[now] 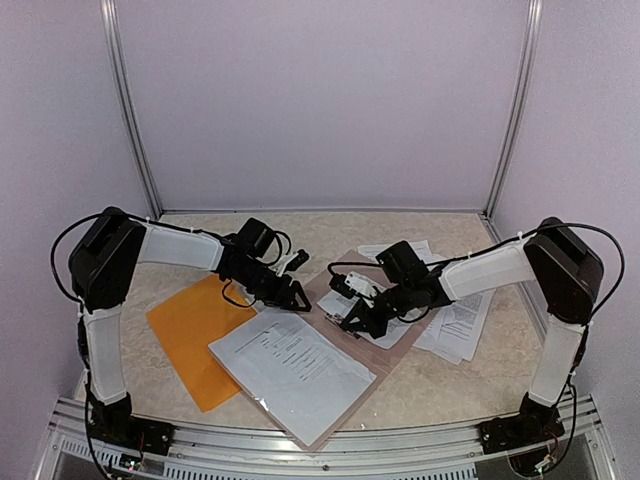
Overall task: Put the files into the folder
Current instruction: Clamp the file with the spring clip on the folder.
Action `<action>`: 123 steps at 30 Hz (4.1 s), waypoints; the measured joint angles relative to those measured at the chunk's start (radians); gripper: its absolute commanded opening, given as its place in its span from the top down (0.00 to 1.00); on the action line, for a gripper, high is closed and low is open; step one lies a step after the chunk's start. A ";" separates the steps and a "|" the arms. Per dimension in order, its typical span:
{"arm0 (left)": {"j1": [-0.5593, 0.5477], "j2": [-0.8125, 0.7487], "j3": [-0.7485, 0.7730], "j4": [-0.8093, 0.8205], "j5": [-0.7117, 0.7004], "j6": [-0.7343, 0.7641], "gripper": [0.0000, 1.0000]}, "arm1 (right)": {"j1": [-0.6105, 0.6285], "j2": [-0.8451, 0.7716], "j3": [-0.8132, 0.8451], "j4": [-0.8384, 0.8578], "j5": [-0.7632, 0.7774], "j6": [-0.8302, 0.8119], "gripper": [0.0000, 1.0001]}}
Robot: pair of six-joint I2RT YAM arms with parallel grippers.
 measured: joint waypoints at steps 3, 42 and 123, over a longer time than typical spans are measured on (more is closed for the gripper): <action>-0.002 -0.027 -0.023 0.013 -0.001 0.110 0.47 | -0.005 0.000 0.000 0.002 -0.014 0.000 1.00; -0.144 0.117 -0.095 0.488 0.001 0.637 0.64 | -0.061 0.013 -0.017 0.034 -0.164 -0.008 1.00; -0.171 0.125 -0.087 0.488 -0.057 0.776 1.00 | -0.080 -0.177 -0.095 0.031 0.201 0.572 0.82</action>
